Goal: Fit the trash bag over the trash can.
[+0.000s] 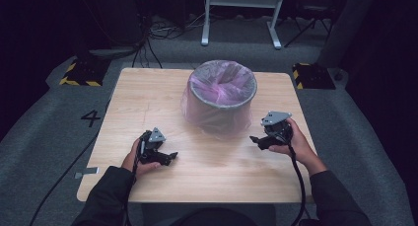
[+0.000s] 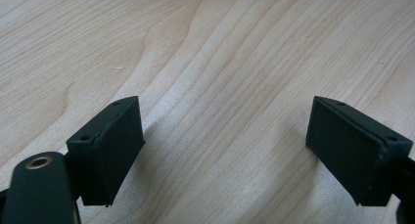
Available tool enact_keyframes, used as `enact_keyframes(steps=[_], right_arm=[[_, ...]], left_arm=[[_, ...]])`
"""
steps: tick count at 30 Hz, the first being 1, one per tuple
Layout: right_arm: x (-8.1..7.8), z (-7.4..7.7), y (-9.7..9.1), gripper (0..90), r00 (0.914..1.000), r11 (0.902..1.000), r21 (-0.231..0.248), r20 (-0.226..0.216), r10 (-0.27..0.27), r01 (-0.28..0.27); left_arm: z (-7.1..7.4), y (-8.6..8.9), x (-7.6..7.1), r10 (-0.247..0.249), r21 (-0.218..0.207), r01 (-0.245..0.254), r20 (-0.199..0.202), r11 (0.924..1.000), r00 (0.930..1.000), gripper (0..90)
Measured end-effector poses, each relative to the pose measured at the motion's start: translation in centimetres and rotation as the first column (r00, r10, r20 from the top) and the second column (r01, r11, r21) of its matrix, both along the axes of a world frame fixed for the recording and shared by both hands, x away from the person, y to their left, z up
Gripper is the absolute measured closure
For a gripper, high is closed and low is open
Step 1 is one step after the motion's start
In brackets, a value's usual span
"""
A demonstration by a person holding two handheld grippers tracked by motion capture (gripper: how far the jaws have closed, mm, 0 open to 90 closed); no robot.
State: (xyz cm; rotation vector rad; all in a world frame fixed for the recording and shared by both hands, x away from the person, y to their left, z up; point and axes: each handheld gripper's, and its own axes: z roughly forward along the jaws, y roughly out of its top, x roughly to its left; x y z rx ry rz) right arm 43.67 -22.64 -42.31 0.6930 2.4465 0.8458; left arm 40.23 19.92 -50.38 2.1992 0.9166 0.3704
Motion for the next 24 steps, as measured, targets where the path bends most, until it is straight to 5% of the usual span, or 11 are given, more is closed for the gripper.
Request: enact_keyframes(steps=[24], right_arm=[[-1.0,-4.3,-2.8,18.1,0.9965,0.9978,-0.048,-0.067,-0.049,0.046]], left_arm=[[0.0,0.0,0.0,0.000,0.000,0.000,0.000,1.0000,1.0000,13.8]])
